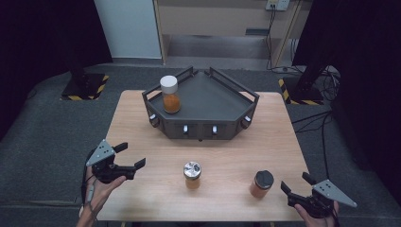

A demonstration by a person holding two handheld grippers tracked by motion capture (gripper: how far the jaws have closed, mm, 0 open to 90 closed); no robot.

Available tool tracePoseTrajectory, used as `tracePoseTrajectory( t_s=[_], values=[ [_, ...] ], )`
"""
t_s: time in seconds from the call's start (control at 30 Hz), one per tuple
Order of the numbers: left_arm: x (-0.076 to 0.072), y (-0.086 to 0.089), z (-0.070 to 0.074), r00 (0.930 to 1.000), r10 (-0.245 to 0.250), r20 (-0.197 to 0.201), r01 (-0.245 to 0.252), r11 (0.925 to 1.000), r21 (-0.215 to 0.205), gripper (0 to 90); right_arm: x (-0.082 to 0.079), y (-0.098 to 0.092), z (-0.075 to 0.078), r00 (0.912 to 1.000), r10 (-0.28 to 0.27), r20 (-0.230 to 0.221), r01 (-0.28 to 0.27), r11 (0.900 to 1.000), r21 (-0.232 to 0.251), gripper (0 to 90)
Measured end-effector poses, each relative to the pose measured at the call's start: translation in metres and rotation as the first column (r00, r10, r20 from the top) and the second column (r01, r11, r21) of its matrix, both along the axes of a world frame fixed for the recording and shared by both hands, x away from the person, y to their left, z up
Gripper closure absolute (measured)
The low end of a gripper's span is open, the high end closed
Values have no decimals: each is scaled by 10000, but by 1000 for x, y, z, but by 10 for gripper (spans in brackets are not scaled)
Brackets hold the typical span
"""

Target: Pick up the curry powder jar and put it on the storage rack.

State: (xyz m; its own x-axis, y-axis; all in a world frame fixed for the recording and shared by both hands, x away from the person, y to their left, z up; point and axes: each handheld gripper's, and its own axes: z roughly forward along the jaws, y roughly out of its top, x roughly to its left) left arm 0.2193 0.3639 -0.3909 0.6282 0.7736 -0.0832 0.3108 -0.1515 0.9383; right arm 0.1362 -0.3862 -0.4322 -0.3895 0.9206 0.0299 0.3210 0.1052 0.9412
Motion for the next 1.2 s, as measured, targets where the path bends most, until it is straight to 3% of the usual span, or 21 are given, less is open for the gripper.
tracePoseTrajectory(
  t_s=[0.27, 0.43, 0.67, 0.73, 0.9, 1.2],
  values=[
    [-7, 4, -25, 9996, -67, -292, 60, 9998, -211, 48, 0, 0, 0, 10000, -12, -9, 12, 10000, -3, 100],
    [-13, 8, -38, 9997, 5, -252, -13, 9995, -326, 51, 0, 0, 0, 10000, -21, -26, 21, 10000, 4, 100],
    [-18, 12, -44, 9991, 189, -378, -193, 9998, -102, 56, 0, 0, 0, 10000, -17, -30, 17, 10000, -9, 100],
    [-19, 12, -46, 9979, 262, -586, -265, 9996, -45, 57, 0, 0, 0, 10000, -12, -32, 12, 10000, -5, 100],
    [-22, 10, -50, 9963, 482, -707, -453, 9981, 423, 57, 0, 0, 0, 10000, 5, -40, -5, 10000, 0, 100],
    [-23, 18, -57, 9961, 497, -726, -480, 9985, 251, 61, 1, 0, 0, 10000, 50, -53, -50, 10000, -5, 100]
  ],
)
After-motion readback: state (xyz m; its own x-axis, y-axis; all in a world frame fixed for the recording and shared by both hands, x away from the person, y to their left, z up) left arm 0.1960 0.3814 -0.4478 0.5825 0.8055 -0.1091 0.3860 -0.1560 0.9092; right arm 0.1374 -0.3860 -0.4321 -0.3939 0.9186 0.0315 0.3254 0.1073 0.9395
